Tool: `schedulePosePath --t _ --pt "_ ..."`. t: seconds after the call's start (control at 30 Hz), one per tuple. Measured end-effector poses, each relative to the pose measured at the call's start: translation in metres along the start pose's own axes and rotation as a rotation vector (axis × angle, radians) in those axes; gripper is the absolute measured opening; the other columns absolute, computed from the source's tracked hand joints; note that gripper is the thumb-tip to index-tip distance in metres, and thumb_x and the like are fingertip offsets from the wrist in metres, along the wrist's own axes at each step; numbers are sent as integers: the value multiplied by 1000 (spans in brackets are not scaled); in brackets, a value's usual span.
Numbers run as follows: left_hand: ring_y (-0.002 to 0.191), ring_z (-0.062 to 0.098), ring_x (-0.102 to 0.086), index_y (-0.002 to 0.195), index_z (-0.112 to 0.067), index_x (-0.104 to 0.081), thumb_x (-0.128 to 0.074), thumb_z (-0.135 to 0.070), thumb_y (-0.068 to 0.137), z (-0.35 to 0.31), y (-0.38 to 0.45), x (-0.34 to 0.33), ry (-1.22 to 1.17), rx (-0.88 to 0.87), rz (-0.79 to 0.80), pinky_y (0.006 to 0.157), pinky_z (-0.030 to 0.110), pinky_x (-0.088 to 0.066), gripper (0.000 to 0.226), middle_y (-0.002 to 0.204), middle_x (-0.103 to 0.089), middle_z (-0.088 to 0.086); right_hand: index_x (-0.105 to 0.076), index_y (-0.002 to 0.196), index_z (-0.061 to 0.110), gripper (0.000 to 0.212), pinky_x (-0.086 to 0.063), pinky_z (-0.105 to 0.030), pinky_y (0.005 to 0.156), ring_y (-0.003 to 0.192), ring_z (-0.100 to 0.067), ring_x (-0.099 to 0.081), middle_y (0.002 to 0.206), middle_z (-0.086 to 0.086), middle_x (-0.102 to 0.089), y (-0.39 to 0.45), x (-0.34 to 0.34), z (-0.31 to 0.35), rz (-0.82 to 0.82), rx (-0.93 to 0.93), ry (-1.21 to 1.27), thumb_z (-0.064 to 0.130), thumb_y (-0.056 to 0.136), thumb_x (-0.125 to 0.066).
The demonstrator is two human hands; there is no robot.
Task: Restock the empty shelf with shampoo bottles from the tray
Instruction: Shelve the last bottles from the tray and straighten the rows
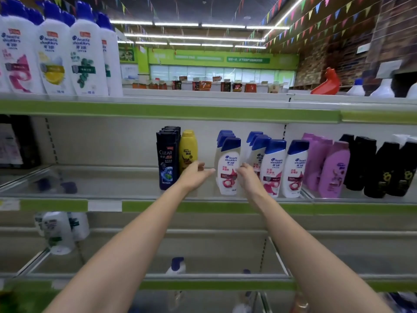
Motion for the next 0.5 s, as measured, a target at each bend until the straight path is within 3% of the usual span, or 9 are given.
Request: schedulePosePath --t 0.1,0.2,0.3,0.37,0.43,0.5 --pt "145 26 -21 151 -10 -7 -71 -44 77 -2 12 -18 21 11 107 117 44 -24 104 158 -14 9 -43 135 5 45 -39 -35 103 117 -21 -53 119 -6 -60 12 -8 -2 39 -3 217 30 103 -24" --pt "148 27 -3 151 -14 2 -74 -43 74 -2 21 -33 129 29 155 120 47 -12 113 159 6 8 -51 129 14 51 -38 -43 107 118 -24 -53 125 -7 -59 28 -11 -7 22 -11 285 43 101 -20" --pt "147 30 -5 151 -16 5 -77 -42 71 -1 31 -46 153 23 180 120 45 -12 118 158 15 9 -60 92 26 42 -42 -44 102 100 -22 -58 95 0 -65 41 -14 -12 -1 -60 331 46 100 -24" --pt "145 30 -18 149 -13 18 -80 -41 67 1 37 -51 131 37 172 118 44 -21 131 159 7 14 -58 85 27 41 -42 -46 102 97 -22 -58 88 1 -64 49 -14 -16 -22 -91 337 45 100 -25" --pt "140 28 -31 146 -9 25 -78 -32 72 2 41 -53 103 43 152 115 39 -29 129 158 -12 16 -60 89 23 42 -41 -48 105 100 -23 -59 91 -2 -65 56 -14 -18 -31 -104 342 45 100 -26" --pt "135 24 -40 150 -6 9 -72 -23 79 5 45 -54 63 40 156 111 34 -32 109 154 -25 13 -62 96 15 45 -42 -47 105 101 -25 -60 90 -4 -66 60 -14 -20 -24 -115 348 44 100 -27"
Point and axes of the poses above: each hand's wrist, its own y-axis towards the middle knuckle, its own x-axis out of the back of the hand, z = x × y, the point moved 4 cm from there along y, towards the middle knuckle
